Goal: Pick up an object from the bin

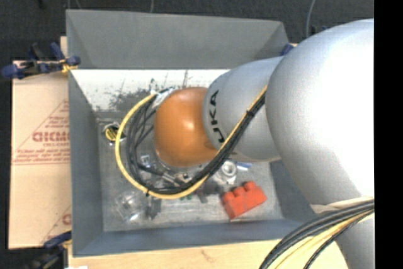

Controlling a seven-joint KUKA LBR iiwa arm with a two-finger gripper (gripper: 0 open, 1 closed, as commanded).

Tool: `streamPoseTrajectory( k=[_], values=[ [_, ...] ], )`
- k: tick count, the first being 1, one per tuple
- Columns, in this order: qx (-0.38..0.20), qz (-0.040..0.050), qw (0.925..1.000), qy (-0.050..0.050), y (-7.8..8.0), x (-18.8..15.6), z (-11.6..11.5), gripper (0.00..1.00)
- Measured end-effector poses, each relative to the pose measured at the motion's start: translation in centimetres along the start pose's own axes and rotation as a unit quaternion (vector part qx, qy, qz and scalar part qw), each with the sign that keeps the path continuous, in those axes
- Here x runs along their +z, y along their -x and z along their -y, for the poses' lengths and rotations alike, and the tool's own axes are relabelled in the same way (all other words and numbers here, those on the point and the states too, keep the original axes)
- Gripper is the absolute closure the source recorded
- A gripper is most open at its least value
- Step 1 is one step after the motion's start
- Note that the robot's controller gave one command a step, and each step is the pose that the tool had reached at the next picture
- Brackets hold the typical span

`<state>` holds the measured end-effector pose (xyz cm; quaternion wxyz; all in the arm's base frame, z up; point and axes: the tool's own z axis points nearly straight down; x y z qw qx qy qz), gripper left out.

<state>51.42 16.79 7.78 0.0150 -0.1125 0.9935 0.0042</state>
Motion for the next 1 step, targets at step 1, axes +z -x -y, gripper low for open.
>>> streamPoseTrajectory(
  k=[1],
  values=[
    [-0.023, -0.0102, 0.9997, -0.004, 5.10, -16.15, 8.83, 1.00]
  ],
)
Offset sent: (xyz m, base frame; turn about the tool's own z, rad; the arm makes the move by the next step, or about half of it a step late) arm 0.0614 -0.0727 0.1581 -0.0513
